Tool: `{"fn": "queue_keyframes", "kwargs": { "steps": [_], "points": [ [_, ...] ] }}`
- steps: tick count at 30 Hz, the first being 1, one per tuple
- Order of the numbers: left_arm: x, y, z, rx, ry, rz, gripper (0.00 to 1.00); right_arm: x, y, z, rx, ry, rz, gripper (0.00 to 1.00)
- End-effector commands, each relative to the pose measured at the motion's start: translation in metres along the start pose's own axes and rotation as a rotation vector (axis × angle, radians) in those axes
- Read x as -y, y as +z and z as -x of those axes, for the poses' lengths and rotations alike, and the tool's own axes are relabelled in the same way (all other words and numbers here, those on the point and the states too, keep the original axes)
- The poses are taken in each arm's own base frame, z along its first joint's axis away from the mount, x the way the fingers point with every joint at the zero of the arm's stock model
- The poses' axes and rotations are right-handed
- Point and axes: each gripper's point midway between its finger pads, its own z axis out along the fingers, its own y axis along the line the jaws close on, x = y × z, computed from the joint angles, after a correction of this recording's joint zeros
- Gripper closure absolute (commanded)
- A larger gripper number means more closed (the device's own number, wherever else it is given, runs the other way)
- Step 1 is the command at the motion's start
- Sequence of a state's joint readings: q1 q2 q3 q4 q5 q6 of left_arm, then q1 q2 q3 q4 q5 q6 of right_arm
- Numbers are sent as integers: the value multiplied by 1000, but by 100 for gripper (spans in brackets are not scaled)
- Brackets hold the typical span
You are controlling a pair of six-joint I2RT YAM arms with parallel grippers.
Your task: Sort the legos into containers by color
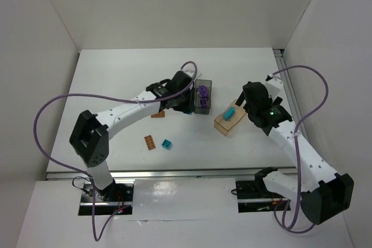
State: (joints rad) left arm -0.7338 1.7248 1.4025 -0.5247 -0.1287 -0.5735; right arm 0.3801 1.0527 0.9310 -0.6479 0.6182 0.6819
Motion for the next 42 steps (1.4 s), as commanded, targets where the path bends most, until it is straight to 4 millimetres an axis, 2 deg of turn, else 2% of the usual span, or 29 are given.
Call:
{"fn": "queue_keyframes", "kwargs": {
  "steps": [1, 2, 3, 4, 5, 7, 8, 9, 10, 11, 12, 13, 17, 18, 22, 23, 24, 25, 26, 27, 28, 29, 30, 31, 32, 33, 35, 38, 42],
  "points": [
    [77, -4, 26, 34, 89, -178, 88, 12, -22, 27, 66, 52, -2, 4],
    [90, -2, 31, 44, 101, -196, 87, 19, -23, 30, 75, 57, -20, 4],
    [117, -9, 44, 81, 119, -242, 87, 23, -26, 31, 84, 58, -29, 4],
    [124, 9, 38, 58, 130, -237, 85, 24, -28, 38, 98, 76, -28, 4],
    [131, 15, 42, 58, 130, -251, 84, 33, -31, 37, 95, 70, -53, 4],
    [154, 18, 54, 78, 138, -298, 77, 37, -34, 36, 91, 75, -56, 4],
    [156, 38, 44, 31, 134, -297, 76, 43, -37, 36, 91, 79, -65, 4],
    [161, 43, 44, 23, 135, -313, 75, 45, -39, 35, 90, 78, -66, 4],
    [174, 41, 49, 38, 142, -341, 68, 49, -44, 38, 106, 86, -67, 4],
    [180, 54, 39, 12, 151, -345, 62, 53, -46, 39, 111, 86, -74, 4],
    [182, 58, 41, 14, 151, -346, 56, 54, -50, 42, 118, 93, -69, 4],
    [189, 57, 44, 18, 152, -373, 38, 55, -54, 44, 130, 105, -58, 4],
    [193, 61, 43, 6, 154, -384, 18, 55, -61, 51, 145, 119, -46, 4],
    [188, 65, 42, 10, 152, -360, 18, 55, -61, 51, 145, 119, -46, 4],
    [174, 36, 54, 64, 163, -316, 20, 46, -57, 48, 122, 110, -15, 4],
    [164, 37, 38, 34, 172, -279, 22, 44, -57, 47, 114, 109, -4, 4],
    [154, 15, 47, 74, 166, -247, 25, 38, -54, 43, 97, 89, 14, 4],
    [145, 7, 46, 85, 164, -219, 29, 32, -54, 46, 104, 91, 41, 4],
    [121, 12, 21, 33, 174, -157, 29, 28, -52, 45, 97, 82, 54, 4],
    [107, 6, 13, 31, 165, -122, 29, 24, -48, 37, 63, 68, 67, 4],
    [94, -21, 20, 87, 136, -94, 29, 20, -46, 36, 56, 56, 78, 4],
    [77, -26, 7, 73, 131, -52, 29, 18, -45, 33, 44, 50, 82, 4],
    [50, -19, -26, 12, 132, 11, 24, 15, -43, 31, 37, 43, 98, 4],
    [36, -24, -41, -9, 124, 38, 19, 15, -41, 29, 29, 36, 91, 4],
    [29, -39, -46, 4, 97, 30, 15, 10, -39, 28, 31, 44, 112, 4],
    [8, -31, -77, -53, 113, 69, 10, 8, -38, 25, 23, 43, 121, 4],
    [-10, -28, -107, -95, 120, 75, 7, 3, -34, 22, 5, 38, 133, 4],
    [-38, -20, -123, -108, 110, 188, 6, -1, -32, 20, -3, 36, 140, 4],
    [-50, -10, -135, -127, 105, 246, 6, -2, -29, 16, -15, 31, 143, 4]
  ]
}}
